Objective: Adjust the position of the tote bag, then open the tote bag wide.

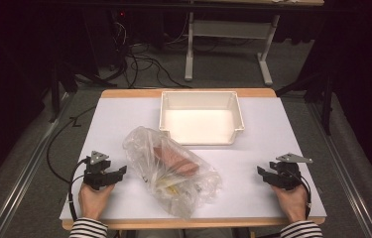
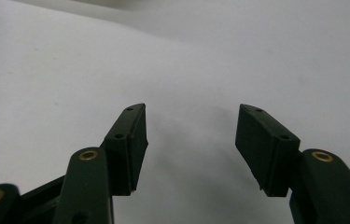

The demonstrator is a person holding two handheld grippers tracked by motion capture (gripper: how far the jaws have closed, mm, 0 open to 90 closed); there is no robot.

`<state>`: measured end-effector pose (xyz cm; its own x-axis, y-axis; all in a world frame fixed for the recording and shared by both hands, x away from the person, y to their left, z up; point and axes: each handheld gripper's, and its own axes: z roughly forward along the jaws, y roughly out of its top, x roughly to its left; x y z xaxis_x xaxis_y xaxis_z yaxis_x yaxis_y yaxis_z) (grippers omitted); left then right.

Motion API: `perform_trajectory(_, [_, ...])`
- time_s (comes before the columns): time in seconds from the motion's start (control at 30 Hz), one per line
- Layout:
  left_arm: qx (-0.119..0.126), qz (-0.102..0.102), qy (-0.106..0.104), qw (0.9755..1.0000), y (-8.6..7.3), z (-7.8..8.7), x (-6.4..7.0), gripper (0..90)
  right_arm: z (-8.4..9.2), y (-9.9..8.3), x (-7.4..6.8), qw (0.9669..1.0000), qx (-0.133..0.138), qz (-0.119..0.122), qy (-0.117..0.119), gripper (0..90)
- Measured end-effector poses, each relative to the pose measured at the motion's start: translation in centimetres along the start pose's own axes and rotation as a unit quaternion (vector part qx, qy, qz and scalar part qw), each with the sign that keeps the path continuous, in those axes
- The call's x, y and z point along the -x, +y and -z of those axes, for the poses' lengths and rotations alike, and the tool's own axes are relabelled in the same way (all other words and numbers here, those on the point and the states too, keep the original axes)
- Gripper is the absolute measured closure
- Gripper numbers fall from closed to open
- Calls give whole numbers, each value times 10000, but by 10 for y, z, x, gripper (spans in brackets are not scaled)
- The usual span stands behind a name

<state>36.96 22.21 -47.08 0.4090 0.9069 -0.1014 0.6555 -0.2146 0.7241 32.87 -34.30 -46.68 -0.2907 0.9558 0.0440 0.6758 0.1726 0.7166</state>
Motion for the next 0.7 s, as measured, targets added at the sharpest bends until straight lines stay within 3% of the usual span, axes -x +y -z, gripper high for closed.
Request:
perform_trajectory(0.17, [-1, -19, -82, 10000, 0, 3, 5, 306, 2, 0, -5, 9999, 15, 76, 104, 441])
perform_trajectory(0.33, [30, -103, -136, 9999, 0, 7, 8, 305, 3, 5, -16, 9993, -19, 297, 218, 450])
perform_trajectory(0.7, [136, -133, -300, 9994, 8, 13, 12, 295, 2, 11, -37, 9977, -50, 448, 503, 441])
